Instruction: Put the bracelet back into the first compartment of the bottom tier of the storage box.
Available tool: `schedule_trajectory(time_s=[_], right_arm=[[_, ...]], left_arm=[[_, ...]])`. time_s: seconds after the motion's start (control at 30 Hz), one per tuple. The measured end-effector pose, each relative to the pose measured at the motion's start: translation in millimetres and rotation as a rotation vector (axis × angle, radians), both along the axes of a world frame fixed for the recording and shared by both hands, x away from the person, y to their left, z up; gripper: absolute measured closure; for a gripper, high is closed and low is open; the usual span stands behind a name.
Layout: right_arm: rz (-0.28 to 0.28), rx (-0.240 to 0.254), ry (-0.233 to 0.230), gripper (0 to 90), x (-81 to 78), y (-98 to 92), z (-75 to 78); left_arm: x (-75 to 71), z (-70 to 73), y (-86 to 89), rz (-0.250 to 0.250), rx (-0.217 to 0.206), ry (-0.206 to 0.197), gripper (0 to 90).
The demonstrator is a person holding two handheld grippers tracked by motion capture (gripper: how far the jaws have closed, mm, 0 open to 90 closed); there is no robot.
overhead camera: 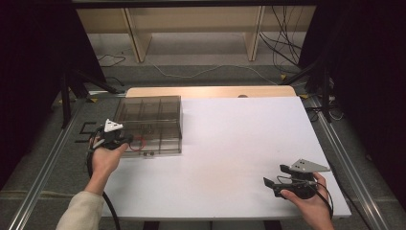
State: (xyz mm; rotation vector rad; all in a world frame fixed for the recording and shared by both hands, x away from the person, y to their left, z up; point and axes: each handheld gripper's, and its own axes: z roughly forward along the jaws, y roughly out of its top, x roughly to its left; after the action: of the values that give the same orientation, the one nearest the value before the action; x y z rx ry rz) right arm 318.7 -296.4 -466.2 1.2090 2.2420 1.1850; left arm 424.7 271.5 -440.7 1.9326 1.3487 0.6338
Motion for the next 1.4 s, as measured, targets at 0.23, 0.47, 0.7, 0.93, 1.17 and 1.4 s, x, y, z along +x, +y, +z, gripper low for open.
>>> schedule_trajectory(time_s=[0.23,0.47,0.7,0.93,1.17,1.4], right_arm=[[0.0,0.0,0.001,16.7,0.1,0.0,-0.1],[0.004,0.001,-0.005,16.7,0.6,0.2,-0.5],[0.004,0.001,-0.004,16.7,0.6,0.3,-0.5],[-0.001,0.001,0.002,16.7,0.5,0.5,-0.5],[0.0,0.0,0.003,16.7,0.6,0.6,-0.7],[-0.001,-0.001,0.002,16.7,0.8,0.5,-0.8]], left_arm=[[1.3,-1.9,8.1,0.023,0.001,0.007,87.5],[4.2,-5.5,15.3,0.048,0.004,0.016,87.5],[7.5,-9.5,18.7,0.069,0.022,0.015,87.5],[11.8,-15.6,19.2,0.075,0.046,0.024,87.4],[14.7,-18.6,17.2,0.07,0.06,0.034,87.5],[19.4,-23.1,13.5,0.062,0.064,0.049,87.4]])
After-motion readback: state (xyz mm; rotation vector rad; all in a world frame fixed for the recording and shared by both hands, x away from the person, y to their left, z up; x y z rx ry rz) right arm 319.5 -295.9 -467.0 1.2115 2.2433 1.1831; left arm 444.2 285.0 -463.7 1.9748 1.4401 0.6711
